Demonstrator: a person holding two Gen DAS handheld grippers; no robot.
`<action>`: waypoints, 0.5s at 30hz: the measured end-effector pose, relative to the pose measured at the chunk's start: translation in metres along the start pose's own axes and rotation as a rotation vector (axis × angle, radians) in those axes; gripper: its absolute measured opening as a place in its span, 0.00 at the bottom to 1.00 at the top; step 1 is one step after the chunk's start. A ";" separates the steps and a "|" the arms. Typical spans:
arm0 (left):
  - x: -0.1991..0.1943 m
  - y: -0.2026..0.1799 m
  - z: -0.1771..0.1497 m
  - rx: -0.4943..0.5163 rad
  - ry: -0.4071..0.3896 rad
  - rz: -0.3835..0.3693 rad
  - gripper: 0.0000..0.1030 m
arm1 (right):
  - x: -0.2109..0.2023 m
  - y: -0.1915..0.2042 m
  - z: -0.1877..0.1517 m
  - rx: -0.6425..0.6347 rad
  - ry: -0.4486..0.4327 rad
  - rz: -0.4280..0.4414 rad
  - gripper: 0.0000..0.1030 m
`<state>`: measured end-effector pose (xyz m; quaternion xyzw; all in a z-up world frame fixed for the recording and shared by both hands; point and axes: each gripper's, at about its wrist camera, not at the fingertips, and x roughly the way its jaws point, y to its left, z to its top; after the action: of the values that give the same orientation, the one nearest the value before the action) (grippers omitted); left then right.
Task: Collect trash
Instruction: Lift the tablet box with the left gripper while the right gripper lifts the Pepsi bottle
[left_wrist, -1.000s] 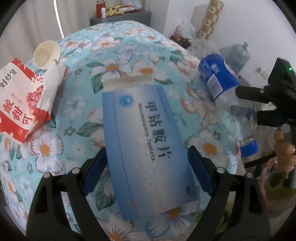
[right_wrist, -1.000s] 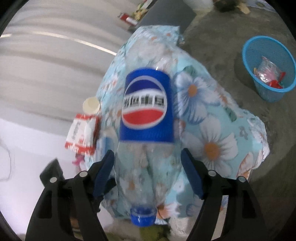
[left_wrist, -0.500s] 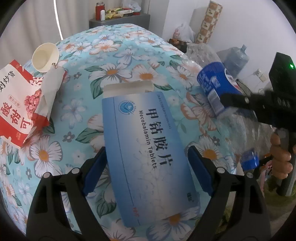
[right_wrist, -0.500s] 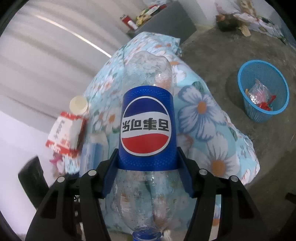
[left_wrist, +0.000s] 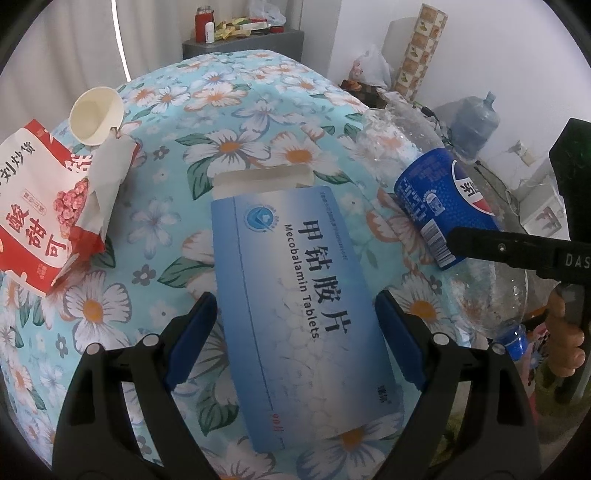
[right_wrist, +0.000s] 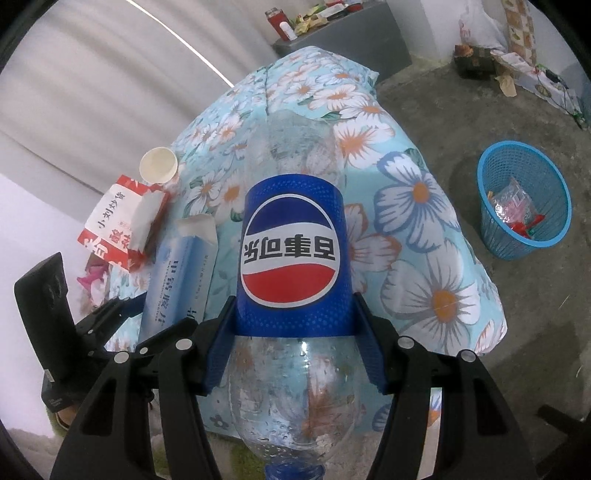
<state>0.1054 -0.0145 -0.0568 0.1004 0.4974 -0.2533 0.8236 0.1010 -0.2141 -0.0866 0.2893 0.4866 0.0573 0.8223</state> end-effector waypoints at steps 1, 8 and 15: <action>0.000 0.000 0.000 -0.001 0.001 0.003 0.80 | 0.000 0.000 0.000 -0.001 0.000 0.000 0.57; 0.002 -0.001 -0.001 0.005 0.010 0.005 0.80 | 0.000 -0.001 0.000 0.006 0.001 0.006 0.57; 0.002 -0.002 -0.001 0.007 0.008 0.011 0.80 | 0.001 0.000 0.001 0.006 0.001 0.005 0.57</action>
<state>0.1048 -0.0162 -0.0592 0.1070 0.4991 -0.2504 0.8226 0.1019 -0.2143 -0.0874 0.2930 0.4863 0.0581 0.8212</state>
